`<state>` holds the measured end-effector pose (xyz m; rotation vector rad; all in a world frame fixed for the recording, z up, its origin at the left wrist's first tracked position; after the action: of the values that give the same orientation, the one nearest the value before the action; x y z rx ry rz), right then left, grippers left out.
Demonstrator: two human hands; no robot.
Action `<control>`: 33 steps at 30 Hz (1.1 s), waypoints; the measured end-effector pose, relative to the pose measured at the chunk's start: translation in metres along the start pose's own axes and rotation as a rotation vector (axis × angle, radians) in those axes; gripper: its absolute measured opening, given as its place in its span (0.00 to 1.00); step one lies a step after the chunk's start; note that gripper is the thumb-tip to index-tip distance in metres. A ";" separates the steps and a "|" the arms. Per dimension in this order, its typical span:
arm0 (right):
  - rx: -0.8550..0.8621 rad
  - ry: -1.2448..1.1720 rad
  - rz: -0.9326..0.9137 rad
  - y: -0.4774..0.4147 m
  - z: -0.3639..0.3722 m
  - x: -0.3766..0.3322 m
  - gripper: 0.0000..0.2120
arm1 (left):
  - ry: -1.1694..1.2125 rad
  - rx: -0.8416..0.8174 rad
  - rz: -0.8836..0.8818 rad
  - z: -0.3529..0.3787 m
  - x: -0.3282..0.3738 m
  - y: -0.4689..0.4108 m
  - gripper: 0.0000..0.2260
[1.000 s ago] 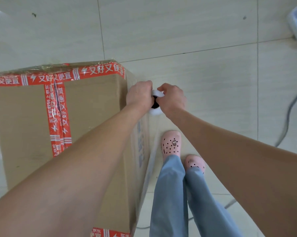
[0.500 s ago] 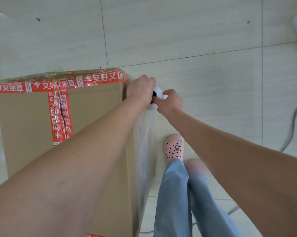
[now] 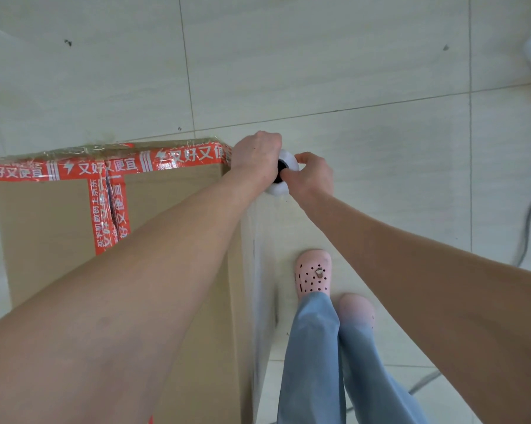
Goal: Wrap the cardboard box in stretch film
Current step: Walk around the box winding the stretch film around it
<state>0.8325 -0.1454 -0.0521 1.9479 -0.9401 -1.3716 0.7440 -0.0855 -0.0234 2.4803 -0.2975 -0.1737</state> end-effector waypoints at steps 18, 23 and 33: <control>-0.042 0.142 0.062 -0.013 -0.017 -0.024 0.18 | 0.085 -0.022 -0.057 -0.012 -0.002 -0.008 0.12; -0.057 0.091 0.092 -0.010 -0.014 -0.016 0.17 | 0.004 -0.098 0.186 -0.013 0.016 -0.015 0.12; -0.119 -0.146 0.285 -0.018 -0.001 -0.021 0.16 | -0.123 -0.140 0.227 -0.028 0.010 -0.027 0.12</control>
<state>0.8325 -0.1178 -0.0537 1.5737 -1.1287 -1.3807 0.7634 -0.0510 -0.0180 2.2817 -0.5944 -0.2433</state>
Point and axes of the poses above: each hand's wrist, its own y-axis away from the middle knuckle, its own z-axis out of the palm, x = y × z, the point moved 3 cm from there along -y, towards the middle knuckle
